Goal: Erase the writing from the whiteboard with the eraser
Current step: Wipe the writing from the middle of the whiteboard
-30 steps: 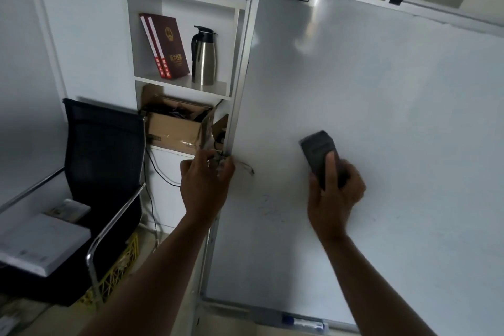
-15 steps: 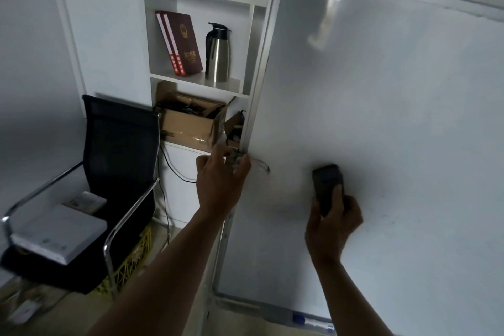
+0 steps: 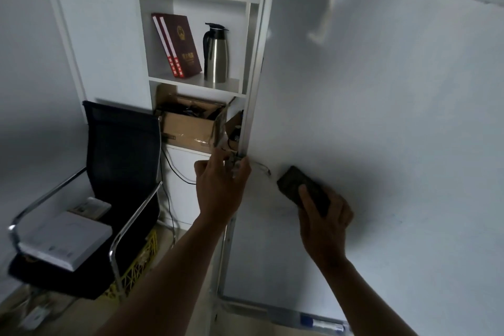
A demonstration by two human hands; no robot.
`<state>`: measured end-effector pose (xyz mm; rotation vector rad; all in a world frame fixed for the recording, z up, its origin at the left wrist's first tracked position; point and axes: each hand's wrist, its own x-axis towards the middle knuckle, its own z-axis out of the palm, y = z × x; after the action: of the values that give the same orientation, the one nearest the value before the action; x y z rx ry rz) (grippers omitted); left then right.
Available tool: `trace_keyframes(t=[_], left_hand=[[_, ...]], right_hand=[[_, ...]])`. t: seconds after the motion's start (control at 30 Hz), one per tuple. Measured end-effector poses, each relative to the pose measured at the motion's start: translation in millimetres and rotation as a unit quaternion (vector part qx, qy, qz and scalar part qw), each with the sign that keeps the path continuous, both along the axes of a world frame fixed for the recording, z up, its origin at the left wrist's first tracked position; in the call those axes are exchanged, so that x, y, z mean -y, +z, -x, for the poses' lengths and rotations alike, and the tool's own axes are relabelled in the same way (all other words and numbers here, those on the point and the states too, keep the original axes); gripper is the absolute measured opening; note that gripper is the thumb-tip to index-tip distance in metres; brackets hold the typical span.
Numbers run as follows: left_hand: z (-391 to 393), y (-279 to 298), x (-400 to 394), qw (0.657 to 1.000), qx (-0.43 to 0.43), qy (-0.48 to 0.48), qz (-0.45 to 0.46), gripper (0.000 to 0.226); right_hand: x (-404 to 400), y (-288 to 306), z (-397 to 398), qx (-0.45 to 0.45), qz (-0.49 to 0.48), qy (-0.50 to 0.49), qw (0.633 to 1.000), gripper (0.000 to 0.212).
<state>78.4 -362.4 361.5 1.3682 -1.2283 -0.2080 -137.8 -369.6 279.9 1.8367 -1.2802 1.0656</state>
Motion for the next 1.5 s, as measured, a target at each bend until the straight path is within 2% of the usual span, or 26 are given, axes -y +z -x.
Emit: trace_keyframes(t=[0.03, 0.1, 0.13, 0.17, 0.23, 0.27, 0.37, 0.4, 0.47, 0.53, 0.6, 0.63, 0.67, 0.73, 0.77, 0.9, 0.93, 0.97, 1.03, 1.07, 1.13, 1.2, 1.33, 1.4, 1.47, 1.5], left_hand=[[0, -1, 1, 1.0, -0.001, 0.002, -0.002, 0.032], [-1, -2, 1, 1.0, 0.007, -0.001, -0.004, 0.031], [-2, -4, 0, 1.0, 0.012, -0.003, -0.002, 0.032], [-2, -3, 1, 1.0, 0.012, -0.006, 0.002, 0.033], [-2, -3, 3, 1.0, 0.004, -0.005, 0.002, 0.032], [-1, -2, 3, 1.0, 0.001, -0.001, 0.0, 0.03], [-1, 1, 0, 1.0, 0.011, 0.003, -0.002, 0.027], [-1, 2, -1, 1.0, 0.014, 0.004, 0.0, 0.028], [-1, -2, -3, 1.0, 0.008, 0.001, 0.003, 0.031], [-1, -5, -7, 1.0, -0.001, -0.01, 0.006, 0.035], [-6, -12, -5, 1.0, 0.0, -0.03, -0.005, 0.042], [-10, -16, -4, 0.999, 0.009, -0.048, -0.009, 0.046], [-14, -20, -2, 0.997, 0.021, -0.069, -0.009, 0.052], [-21, -24, 2, 0.995, 0.026, -0.098, -0.013, 0.056], [-22, -24, 3, 0.994, 0.025, -0.102, -0.016, 0.054], [-19, -15, -1, 0.996, 0.038, -0.086, -0.005, 0.042], [-18, -14, -2, 0.995, 0.051, -0.086, -0.002, 0.039], [-19, -15, -3, 0.994, 0.064, -0.086, 0.003, 0.038], [-20, -16, -4, 0.993, 0.085, -0.086, 0.005, 0.038], [-21, -16, -4, 0.992, 0.091, -0.085, 0.003, 0.039], [-23, -14, -5, 0.991, 0.104, -0.083, -0.004, 0.041], [-24, -13, -5, 0.988, 0.128, -0.085, -0.006, 0.041], [-24, -11, -6, 0.984, 0.155, -0.087, -0.018, 0.05], [-24, -13, -8, 0.984, 0.156, -0.079, -0.024, 0.051], [-23, -14, -9, 0.983, 0.164, -0.079, -0.023, 0.052], [-24, -15, -7, 0.982, 0.166, -0.082, -0.024, 0.053]], right_hand=[[-1, -3, -3, -0.055, 0.009, 0.007, 0.998, 0.048], [-5, -7, -4, -0.227, -0.001, 0.065, 0.972, 0.061], [-4, -4, -1, -0.247, -0.008, 0.069, 0.966, 0.065], [-1, 5, 1, -0.209, -0.005, 0.052, 0.977, 0.064], [3, 17, 2, -0.061, 0.002, 0.013, 0.998, 0.053], [2, 15, 1, -0.059, 0.007, 0.008, 0.998, 0.051], [-8, -23, 1, -0.263, -0.061, 0.071, 0.96, 0.07], [-14, -33, 1, -0.285, -0.114, 0.083, 0.948, 0.077], [-28, -46, 0, -0.195, -0.194, 0.073, 0.959, 0.083], [-46, -55, -6, -0.026, -0.231, 0.053, 0.971, 0.079], [-63, -66, -17, 0.157, -0.246, 0.043, 0.956, 0.075], [-71, -68, -23, 0.261, -0.265, 0.039, 0.927, 0.073], [-77, -69, -28, 0.374, -0.284, 0.032, 0.882, 0.069], [-88, -69, -36, 0.575, -0.331, 0.032, 0.747, 0.054], [-93, -70, -39, 0.644, -0.35, 0.037, 0.68, 0.046], [-100, -73, -41, 0.815, -0.311, 0.081, 0.482, 0.032], [-101, -69, -42, 0.838, -0.297, 0.099, 0.446, 0.032], [-103, -64, -42, 0.846, -0.293, 0.114, 0.43, 0.031], [-103, -52, -45, 0.835, -0.294, 0.138, 0.444, 0.03], [-102, -46, -48, 0.815, -0.292, 0.143, 0.48, 0.03], [-95, -26, -52, 0.736, -0.289, 0.137, 0.597, 0.027], [-88, 10, -56, 0.646, -0.284, 0.149, 0.693, 0.03], [-67, 82, -65, 0.479, -0.23, 0.17, 0.83, 0.042], [-57, 96, -70, 0.35, -0.203, 0.132, 0.905, 0.051], [-45, 95, -59, 0.285, -0.152, 0.066, 0.944, 0.057], [-39, 95, -49, 0.318, -0.129, 0.033, 0.939, 0.057]])
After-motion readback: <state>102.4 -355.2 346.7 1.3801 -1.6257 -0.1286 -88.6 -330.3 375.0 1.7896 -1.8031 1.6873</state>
